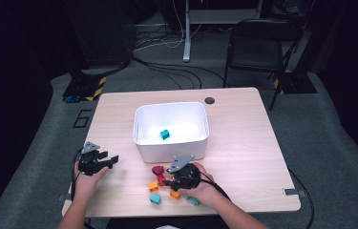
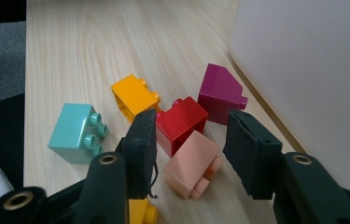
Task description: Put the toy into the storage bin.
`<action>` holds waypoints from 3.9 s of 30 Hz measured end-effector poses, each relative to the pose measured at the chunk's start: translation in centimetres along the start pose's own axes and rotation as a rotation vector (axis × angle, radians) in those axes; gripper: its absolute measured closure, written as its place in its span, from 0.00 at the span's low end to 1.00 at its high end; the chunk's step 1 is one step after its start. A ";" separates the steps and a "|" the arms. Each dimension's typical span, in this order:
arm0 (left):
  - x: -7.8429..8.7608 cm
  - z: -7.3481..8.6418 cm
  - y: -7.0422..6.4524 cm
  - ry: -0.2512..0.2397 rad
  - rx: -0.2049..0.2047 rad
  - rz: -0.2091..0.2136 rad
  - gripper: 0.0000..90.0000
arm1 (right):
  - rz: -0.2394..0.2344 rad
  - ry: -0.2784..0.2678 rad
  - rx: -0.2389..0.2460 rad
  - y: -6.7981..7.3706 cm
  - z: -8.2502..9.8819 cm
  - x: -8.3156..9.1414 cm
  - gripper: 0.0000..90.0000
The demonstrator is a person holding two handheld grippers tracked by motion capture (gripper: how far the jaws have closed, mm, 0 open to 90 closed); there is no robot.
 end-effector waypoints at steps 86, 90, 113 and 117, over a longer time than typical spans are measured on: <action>0.0 -0.1 0.0 0.002 -0.002 0.005 0.45 | -0.060 -0.024 -0.053 -2.5 -3.8 9.0 0.73; 0.0 -0.1 0.0 0.006 -0.003 0.006 0.45 | -0.060 -0.035 -0.048 -2.7 -4.5 9.8 0.73; 0.0 -0.1 0.1 0.001 -0.001 0.007 0.45 | -0.016 -0.052 -0.062 -5.4 -8.1 11.5 0.73; 0.0 -0.1 0.1 0.002 -0.001 0.008 0.45 | -0.005 -0.053 -0.069 -6.1 -8.7 11.2 0.73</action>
Point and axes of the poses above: each handheld gripper's, and its own axes: x roughly backward along the jaws, z roughly out of its underside, y roughly to its left, the point moved 1 cm from there along -x, roughly forward along the jaws, and after that the axes turned 7 degrees about y, right-handed, at the moved point
